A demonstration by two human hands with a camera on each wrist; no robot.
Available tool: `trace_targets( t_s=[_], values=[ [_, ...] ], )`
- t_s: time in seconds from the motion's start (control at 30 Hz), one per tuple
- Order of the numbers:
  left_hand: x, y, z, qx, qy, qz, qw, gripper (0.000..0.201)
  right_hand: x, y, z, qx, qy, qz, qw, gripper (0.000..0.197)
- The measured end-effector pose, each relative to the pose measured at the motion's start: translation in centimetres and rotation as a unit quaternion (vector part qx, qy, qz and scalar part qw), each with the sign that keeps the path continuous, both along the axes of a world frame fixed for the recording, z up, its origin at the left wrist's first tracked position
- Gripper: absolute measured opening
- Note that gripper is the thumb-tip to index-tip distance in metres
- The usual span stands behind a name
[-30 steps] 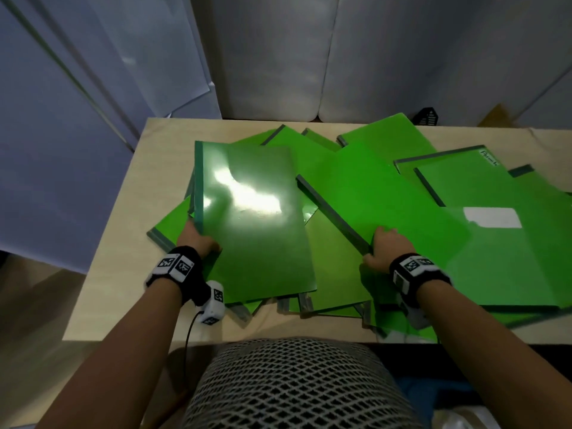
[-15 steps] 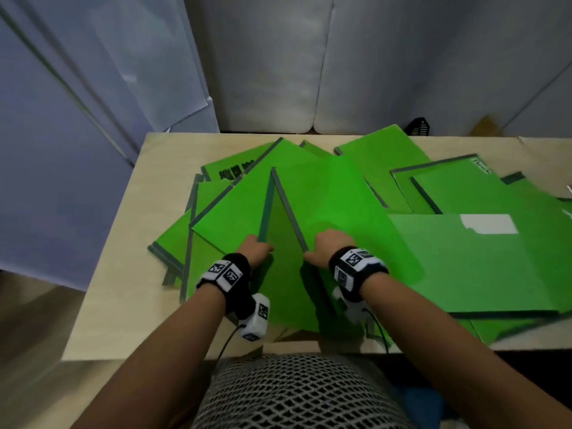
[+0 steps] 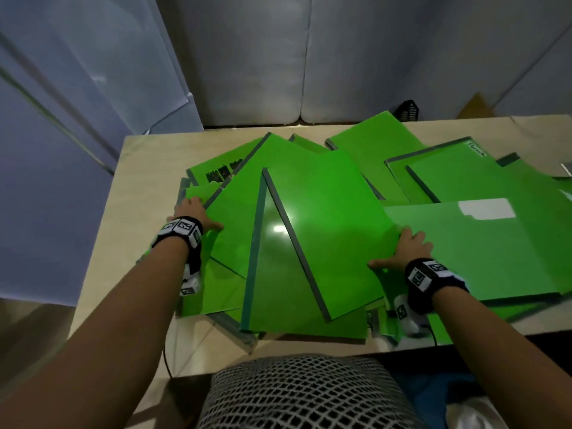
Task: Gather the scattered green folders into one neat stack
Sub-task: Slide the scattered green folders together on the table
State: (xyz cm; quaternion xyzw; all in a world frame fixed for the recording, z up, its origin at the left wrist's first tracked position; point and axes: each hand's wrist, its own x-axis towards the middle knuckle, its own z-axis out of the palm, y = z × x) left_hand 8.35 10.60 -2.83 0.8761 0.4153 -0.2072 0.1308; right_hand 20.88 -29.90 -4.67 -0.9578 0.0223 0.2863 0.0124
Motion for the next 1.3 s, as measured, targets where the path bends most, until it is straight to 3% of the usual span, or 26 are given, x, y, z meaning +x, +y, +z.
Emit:
trace_targets(
  t_s=[0.2,0.27,0.33,0.37,0.43,0.5,0.6,0.63,0.7,0.77,0.83,0.97,1.1,1.17,1.23,1.3],
  values=[
    [-0.9,-1.2,-0.1,-0.123,-0.011,0.078,0.989,0.098,0.3,-0.3,-0.4,0.026,0.034,-0.013,0.999,0.133],
    [-1.9,-2.0,0.1,-0.135,0.008,0.052,0.989,0.092,0.2,-0.2,-0.2,0.067,0.050,-0.043,0.996,0.132],
    [-3.1,-2.6,0.1,-0.157,0.052,0.010,0.986,0.078,0.0,0.0,0.2,0.097,0.079,-0.063,0.990,0.132],
    [-3.8,-3.1,0.2,-0.194,0.075,-0.014,0.978,0.062,-0.3,0.1,0.5,0.102,0.095,-0.064,0.988,0.131],
    [-5.1,-4.4,0.5,-0.300,0.137,-0.032,0.943,0.030,-0.8,0.4,0.8,0.099,0.109,-0.060,0.987,0.130],
    [-6.2,-5.8,0.8,-0.341,0.150,-0.027,0.927,0.029,-1.6,0.9,1.2,0.103,0.118,-0.060,0.986,0.131],
    [-6.2,-7.0,0.5,-0.296,-0.011,0.043,0.954,0.066,-2.6,1.7,1.5,0.118,0.121,-0.060,0.984,0.131],
    [-6.0,-7.5,0.6,-0.303,-0.087,0.105,0.943,0.082,-2.9,2.1,1.6,0.128,0.118,-0.062,0.983,0.131],
    [-5.5,-9.1,1.1,-0.382,-0.193,0.207,0.880,0.102,-3.7,2.8,1.6,0.150,0.110,-0.066,0.980,0.130],
    [-5.1,-11.3,1.8,-0.453,-0.215,0.244,0.830,0.091,-4.6,3.7,1.6,0.174,0.111,-0.063,0.976,0.128],
    [-4.5,-12.9,1.2,-0.475,-0.225,0.271,0.806,0.075,-5.4,4.6,1.7,0.189,0.116,-0.045,0.974,0.122],
    [-4.6,-13.7,0.0,-0.374,-0.246,0.276,0.850,0.042,-5.8,4.7,1.4,0.190,0.109,0.021,0.976,0.098],
    [-4.8,-13.3,1.2,-0.390,-0.268,0.273,0.837,0.057,-4.4,1.7,1.7,0.156,0.025,0.038,0.987,0.063],
    [-4.8,-12.9,1.9,-0.414,-0.287,0.272,0.820,0.078,-3.4,-0.9,1.6,0.073,-0.026,0.034,0.996,0.088],
    [-4.8,-12.5,2.7,-0.432,-0.313,0.272,0.801,0.083,-3.0,-3.2,1.3,0.015,0.024,0.075,0.997,0.130],
    [-4.9,-12.2,3.2,-0.437,-0.333,0.271,0.791,0.078,-3.7,-4.9,0.9,-0.038,0.081,0.151,0.984,0.151]
  ],
)
